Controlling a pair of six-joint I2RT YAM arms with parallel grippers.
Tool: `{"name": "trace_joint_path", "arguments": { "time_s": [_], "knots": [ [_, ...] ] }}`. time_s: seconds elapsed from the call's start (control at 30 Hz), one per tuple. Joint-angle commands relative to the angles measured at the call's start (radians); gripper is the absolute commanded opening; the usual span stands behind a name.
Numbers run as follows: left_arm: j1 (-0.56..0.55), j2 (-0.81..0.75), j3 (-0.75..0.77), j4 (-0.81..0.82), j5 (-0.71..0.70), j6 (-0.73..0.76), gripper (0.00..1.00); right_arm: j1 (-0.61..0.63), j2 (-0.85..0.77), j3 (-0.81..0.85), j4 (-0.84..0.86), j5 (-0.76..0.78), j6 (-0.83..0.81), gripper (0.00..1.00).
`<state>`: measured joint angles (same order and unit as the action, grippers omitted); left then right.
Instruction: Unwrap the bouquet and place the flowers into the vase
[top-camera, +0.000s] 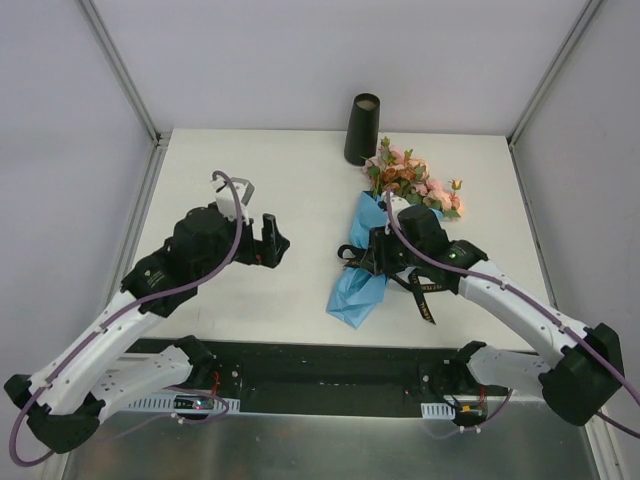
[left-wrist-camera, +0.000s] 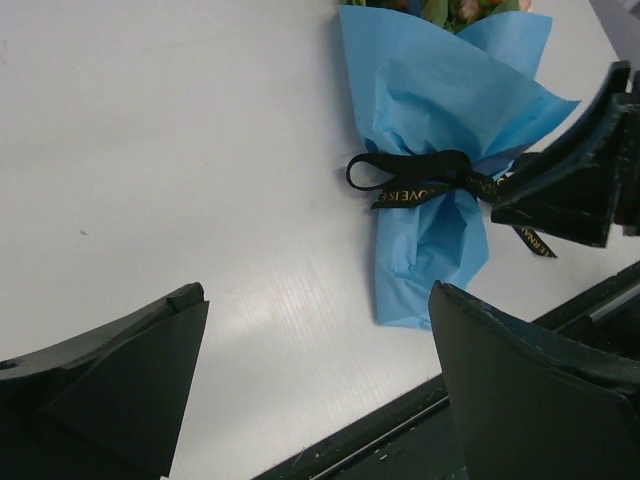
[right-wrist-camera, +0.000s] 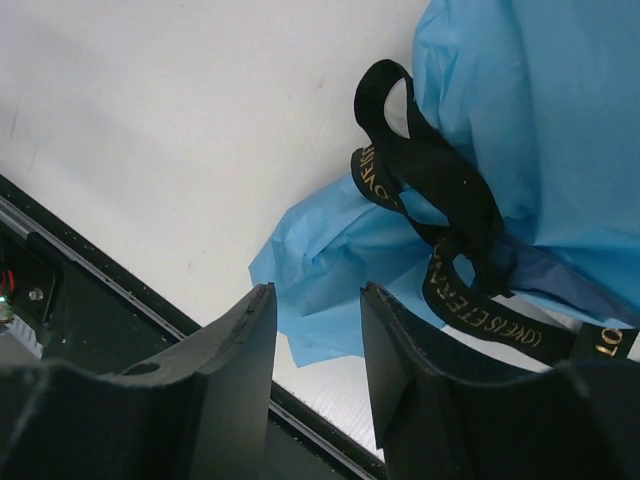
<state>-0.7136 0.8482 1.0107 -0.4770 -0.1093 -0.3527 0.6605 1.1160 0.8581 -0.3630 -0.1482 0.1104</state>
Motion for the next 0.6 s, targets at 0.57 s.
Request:
{"name": "trace_joint_path", "arguments": {
  "time_s": [0.57],
  "knots": [
    [-0.003, -0.248, -0.075, -0.055, -0.078, 0.123, 0.99, 0.036, 0.291, 0.236, -0.051, 0.019, -0.216, 0.42]
  ]
}}
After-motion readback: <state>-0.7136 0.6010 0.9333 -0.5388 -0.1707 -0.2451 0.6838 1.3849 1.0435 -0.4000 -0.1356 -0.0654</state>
